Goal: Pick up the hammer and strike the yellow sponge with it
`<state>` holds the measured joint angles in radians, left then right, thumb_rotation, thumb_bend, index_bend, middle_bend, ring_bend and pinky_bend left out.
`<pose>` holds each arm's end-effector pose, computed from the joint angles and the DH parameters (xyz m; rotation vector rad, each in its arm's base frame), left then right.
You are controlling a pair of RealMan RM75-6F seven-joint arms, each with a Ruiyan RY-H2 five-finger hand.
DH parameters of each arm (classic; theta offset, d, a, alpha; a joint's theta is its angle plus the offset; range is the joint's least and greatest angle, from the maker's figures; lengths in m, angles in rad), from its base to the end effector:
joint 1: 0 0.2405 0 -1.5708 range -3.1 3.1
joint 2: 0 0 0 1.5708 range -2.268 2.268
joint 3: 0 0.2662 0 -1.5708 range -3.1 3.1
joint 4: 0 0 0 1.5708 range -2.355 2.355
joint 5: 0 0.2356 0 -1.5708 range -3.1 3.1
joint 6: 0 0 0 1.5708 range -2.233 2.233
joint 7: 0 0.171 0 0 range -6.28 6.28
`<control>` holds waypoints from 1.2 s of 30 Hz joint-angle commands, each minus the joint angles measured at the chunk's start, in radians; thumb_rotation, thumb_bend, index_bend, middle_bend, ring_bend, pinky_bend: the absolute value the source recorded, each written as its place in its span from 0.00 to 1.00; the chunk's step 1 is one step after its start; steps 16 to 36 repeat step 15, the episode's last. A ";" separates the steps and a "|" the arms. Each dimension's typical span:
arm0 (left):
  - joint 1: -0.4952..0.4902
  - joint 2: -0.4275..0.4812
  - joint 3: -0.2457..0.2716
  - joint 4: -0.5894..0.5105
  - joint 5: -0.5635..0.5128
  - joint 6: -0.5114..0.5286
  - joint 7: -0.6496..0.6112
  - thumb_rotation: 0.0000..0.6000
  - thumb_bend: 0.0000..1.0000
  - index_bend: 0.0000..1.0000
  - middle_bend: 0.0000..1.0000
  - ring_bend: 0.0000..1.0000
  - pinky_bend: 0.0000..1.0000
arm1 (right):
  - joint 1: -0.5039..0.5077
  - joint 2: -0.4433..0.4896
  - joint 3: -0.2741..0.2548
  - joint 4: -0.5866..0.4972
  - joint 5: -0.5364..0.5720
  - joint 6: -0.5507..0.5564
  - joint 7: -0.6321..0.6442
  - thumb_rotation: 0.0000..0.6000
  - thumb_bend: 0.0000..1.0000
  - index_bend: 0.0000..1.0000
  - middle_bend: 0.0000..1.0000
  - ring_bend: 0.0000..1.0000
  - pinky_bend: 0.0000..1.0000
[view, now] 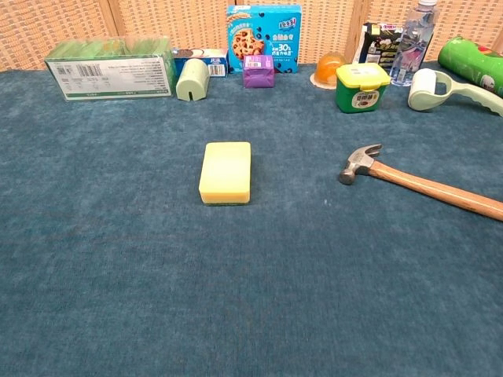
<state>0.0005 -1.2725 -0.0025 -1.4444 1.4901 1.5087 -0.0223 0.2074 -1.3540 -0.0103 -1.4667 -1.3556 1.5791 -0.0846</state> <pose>-0.3684 0.1705 0.1005 -1.3332 -0.9811 -0.8272 -0.3270 -0.2371 0.0854 1.3185 -0.8701 0.9337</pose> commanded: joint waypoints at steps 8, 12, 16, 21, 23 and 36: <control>0.010 0.007 0.009 -0.038 0.014 0.017 0.017 1.00 0.20 0.36 0.28 0.12 0.12 | -0.093 0.013 -0.014 0.004 -0.048 0.054 0.061 1.00 0.40 0.60 0.67 0.63 0.58; 0.014 0.014 0.011 -0.057 0.009 0.017 0.031 1.00 0.20 0.36 0.28 0.12 0.12 | -0.104 0.015 -0.003 0.011 -0.060 0.047 0.077 1.00 0.40 0.60 0.66 0.63 0.57; 0.017 0.015 0.012 -0.063 0.008 0.018 0.035 1.00 0.20 0.36 0.28 0.12 0.12 | -0.110 0.015 0.006 0.015 -0.065 0.040 0.086 1.00 0.40 0.60 0.66 0.63 0.57; 0.017 0.015 0.012 -0.063 0.008 0.018 0.035 1.00 0.20 0.36 0.28 0.12 0.12 | -0.110 0.015 0.006 0.015 -0.065 0.040 0.086 1.00 0.40 0.60 0.66 0.63 0.57; 0.017 0.015 0.012 -0.063 0.008 0.018 0.035 1.00 0.20 0.36 0.28 0.12 0.12 | -0.110 0.015 0.006 0.015 -0.065 0.040 0.086 1.00 0.40 0.60 0.66 0.63 0.57; 0.017 0.015 0.012 -0.063 0.008 0.018 0.035 1.00 0.20 0.36 0.28 0.12 0.12 | -0.110 0.015 0.006 0.015 -0.065 0.040 0.086 1.00 0.40 0.60 0.66 0.63 0.57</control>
